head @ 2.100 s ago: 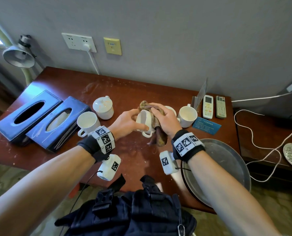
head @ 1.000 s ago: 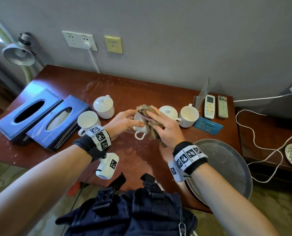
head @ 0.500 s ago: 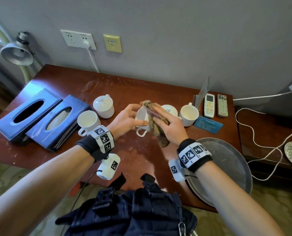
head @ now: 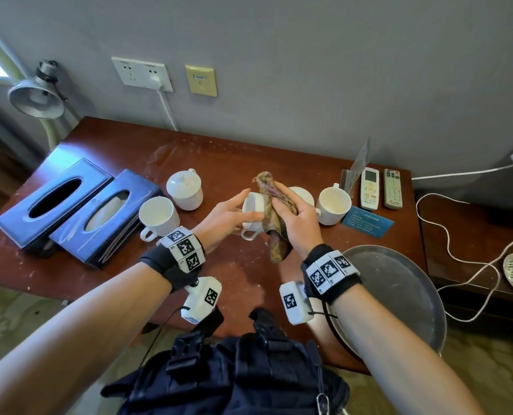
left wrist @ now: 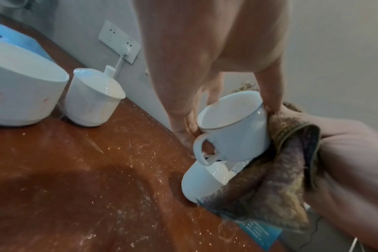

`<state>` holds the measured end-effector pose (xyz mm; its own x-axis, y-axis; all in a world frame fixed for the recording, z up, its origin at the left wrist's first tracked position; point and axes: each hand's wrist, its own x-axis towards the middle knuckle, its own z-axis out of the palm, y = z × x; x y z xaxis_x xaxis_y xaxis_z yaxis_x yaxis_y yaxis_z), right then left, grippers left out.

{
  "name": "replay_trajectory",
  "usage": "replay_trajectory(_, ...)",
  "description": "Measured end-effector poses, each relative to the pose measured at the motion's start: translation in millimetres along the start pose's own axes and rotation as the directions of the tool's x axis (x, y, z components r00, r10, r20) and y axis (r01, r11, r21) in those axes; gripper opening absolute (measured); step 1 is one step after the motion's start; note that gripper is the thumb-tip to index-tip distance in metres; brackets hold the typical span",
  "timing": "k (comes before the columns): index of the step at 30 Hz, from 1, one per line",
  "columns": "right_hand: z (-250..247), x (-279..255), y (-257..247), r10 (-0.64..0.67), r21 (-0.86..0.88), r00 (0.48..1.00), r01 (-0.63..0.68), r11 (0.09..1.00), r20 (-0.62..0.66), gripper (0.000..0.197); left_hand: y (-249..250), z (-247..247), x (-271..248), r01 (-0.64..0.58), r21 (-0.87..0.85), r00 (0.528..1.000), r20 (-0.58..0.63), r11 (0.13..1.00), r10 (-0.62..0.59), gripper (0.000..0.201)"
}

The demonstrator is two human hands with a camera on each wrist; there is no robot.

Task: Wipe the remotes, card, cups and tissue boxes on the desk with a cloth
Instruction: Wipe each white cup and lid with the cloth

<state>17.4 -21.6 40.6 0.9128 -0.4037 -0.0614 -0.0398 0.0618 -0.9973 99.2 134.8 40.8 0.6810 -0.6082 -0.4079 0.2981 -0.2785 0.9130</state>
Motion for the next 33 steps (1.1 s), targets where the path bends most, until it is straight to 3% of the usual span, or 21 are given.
replay_trajectory(3, -6.3, -3.1, 5.5, -0.099, -0.203, 0.991, 0.116, 0.972, 0.09, 0.038, -0.7, 2.1, 0.3, 0.021, 0.024, 0.998, -0.064, 0.999, -0.019, 0.082)
replay_trajectory(5, -16.2, -8.0, 7.4, -0.2, -0.391, 0.953, 0.277, 0.878, 0.227, 0.041, -0.5, -0.2, -0.9, 0.015, 0.079, 0.998, -0.069, 0.997, -0.009, 0.077)
replay_trajectory(7, -24.4, -11.8, 8.3, -0.236, -0.439, 0.919, 0.362, 0.822, 0.317, 0.043, -1.0, -3.7, -2.8, 0.018, 0.125, 0.998, -0.064, 0.992, -0.01, 0.084)
replay_trajectory(8, -26.4, -12.0, 7.8, -0.216, -0.42, 0.927, 0.335, 0.844, 0.306, 0.043, -1.0, -4.4, -3.7, 0.014, 0.151, 0.998, -0.054, 0.988, -0.006, 0.088)
replay_trajectory(11, -24.6, -5.2, -0.5, -0.018, -0.283, 0.99, 0.056, 0.957, 0.136, 0.035, -1.6, -0.7, -5.2, -0.029, 0.266, 0.999, -0.017, 0.963, 0.035, 0.083)
replay_trajectory(13, -23.1, -1.2, -3.6, 0.031, -0.228, 0.995, -0.008, 0.974, 0.098, 0.03, -0.8, 3.5, -6.1, -0.054, 0.315, 0.998, -0.018, 0.948, 0.063, 0.078)
replay_trajectory(18, -27.3, -12.8, 0.9, -0.168, -0.385, 0.948, 0.267, 0.884, 0.272, 0.042, -2.7, 0.0, -1.9, -0.062, 0.254, 0.996, -0.047, 0.965, 0.076, 0.087)
replay_trajectory(19, -28.5, -14.0, 2.9, -0.166, -0.381, 0.947, 0.265, 0.886, 0.274, 0.042, -2.7, -0.1, -1.9, -0.065, 0.256, 0.996, -0.049, 0.965, 0.08, 0.089)
replay_trajectory(23, -32.3, -3.1, 10.5, 0.018, -0.267, 0.997, 0.001, 0.964, 0.069, 0.033, -5.9, 3.0, -3.9, -0.101, 0.321, 0.992, -0.033, 0.942, 0.118, 0.079)
replay_trajectory(25, -33.1, -0.1, 12.4, 0.041, -0.227, 0.999, -0.033, 0.973, 0.031, 0.03, -9.4, 4.1, -4.8, -0.118, 0.329, 0.991, -0.022, 0.937, 0.133, 0.082)
replay_trajectory(28, -31.7, -6.8, 8.7, -0.008, -0.268, 0.998, 0.023, 0.963, 0.056, 0.031, -9.2, 4.2, -3.6, -0.127, 0.338, 0.989, -0.027, 0.932, 0.144, 0.087)
replay_trajectory(31, -26.1, -15.8, 5.4, -0.147, -0.38, 0.973, 0.206, 0.902, 0.177, 0.038, -8.0, 3.8, -0.2, -0.111, 0.325, 0.991, -0.035, 0.939, 0.129, 0.089)
replay_trajectory(33, -24.8, -14.4, 8.4, -0.139, -0.393, 0.976, 0.195, 0.899, 0.167, 0.038, -7.2, 4.2, 0.2, -0.098, 0.33, 0.991, -0.058, 0.939, 0.123, 0.088)
